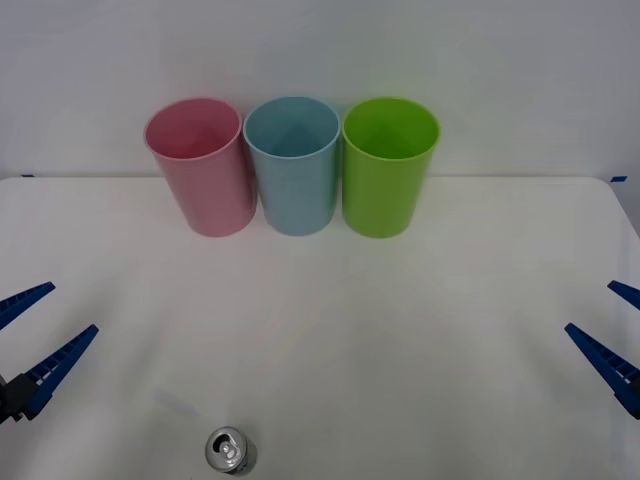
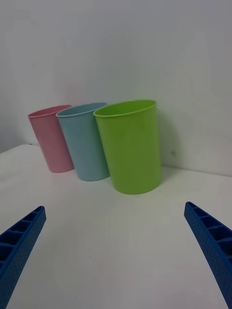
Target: Grasp the object on the table and drop it into the matching bin: aluminum can to the light blue bin, PET bottle to the pink bin.
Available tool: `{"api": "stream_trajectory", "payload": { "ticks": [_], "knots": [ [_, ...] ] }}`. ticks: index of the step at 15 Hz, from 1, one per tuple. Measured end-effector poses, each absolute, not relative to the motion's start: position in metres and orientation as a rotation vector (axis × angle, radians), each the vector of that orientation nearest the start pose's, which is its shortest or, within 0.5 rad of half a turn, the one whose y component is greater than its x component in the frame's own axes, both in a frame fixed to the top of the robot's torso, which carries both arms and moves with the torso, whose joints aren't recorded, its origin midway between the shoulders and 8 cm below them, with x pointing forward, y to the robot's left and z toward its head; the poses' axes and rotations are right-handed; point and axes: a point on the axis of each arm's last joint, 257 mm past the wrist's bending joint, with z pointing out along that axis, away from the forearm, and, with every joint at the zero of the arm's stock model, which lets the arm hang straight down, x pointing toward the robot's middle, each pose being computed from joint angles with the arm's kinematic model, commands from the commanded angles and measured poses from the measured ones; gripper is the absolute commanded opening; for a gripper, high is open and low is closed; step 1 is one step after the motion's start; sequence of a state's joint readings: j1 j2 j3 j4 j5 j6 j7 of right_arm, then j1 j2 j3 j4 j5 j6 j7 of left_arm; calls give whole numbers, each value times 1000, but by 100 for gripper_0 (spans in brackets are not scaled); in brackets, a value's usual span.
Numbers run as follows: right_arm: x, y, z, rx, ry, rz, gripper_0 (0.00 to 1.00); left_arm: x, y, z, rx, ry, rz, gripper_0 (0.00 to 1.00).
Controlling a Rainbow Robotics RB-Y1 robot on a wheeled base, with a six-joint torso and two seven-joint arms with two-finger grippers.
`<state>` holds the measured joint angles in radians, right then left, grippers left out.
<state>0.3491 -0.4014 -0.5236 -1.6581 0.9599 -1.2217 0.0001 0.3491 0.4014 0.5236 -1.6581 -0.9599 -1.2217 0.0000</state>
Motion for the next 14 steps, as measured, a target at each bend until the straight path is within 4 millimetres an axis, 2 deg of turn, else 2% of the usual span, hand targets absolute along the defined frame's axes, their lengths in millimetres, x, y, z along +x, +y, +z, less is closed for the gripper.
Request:
{"api": "stream_trajectory", "payload": {
  "ticks": [3,8,14],
  "knots": [
    [342,-330,-169,-465,1441,567,100,342,330,-169,465,1441,-567,100],
    [342,-330,-169,-465,1441,567,100,345,318,-173,447,1420,-584,100],
    [342,-330,-169,-465,1441,567,100,341,325,-177,502,1453,-570,100]
  ]
}}
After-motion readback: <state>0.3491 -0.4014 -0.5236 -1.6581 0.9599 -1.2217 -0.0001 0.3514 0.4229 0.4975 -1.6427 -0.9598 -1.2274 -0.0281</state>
